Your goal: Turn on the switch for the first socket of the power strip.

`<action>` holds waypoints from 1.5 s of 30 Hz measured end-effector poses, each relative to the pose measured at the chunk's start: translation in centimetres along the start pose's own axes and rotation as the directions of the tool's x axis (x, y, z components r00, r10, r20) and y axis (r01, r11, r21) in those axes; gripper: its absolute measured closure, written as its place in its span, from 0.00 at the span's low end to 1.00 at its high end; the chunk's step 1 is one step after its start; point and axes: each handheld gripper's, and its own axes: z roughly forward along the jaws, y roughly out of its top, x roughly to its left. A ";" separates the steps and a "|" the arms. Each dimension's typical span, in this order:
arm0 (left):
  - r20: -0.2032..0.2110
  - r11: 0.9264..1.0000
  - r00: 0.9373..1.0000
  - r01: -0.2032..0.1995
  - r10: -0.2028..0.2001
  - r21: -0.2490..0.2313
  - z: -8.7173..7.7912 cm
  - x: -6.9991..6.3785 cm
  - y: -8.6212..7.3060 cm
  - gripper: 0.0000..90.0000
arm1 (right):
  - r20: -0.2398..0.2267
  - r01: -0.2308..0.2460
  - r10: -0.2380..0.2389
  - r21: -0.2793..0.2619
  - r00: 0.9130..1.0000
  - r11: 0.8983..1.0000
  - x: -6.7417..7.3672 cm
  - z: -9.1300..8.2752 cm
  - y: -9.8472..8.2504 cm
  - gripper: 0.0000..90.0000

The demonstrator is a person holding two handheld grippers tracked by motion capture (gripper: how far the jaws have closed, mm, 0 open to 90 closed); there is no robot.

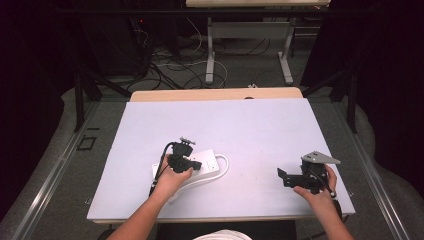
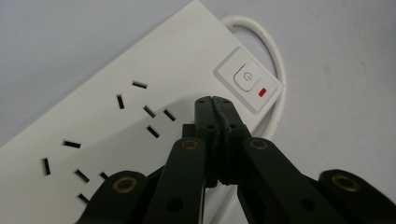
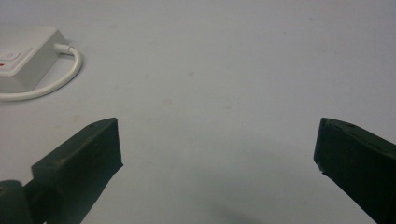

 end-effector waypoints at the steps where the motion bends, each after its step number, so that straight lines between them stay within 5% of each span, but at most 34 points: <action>1: -0.002 1.000 1.000 0.002 -0.002 -0.001 0.0 0.0 0.0 1.00 | -0.002 0.000 0.000 0.001 1.000 1.000 0.0 0.0 0.0 0.00; 45: 0.012 1.000 1.000 -0.005 0.005 -0.013 0.5 -0.4 -0.4 1.00 | -0.006 0.004 -0.004 0.000 1.000 1.000 0.0 0.1 0.0 0.00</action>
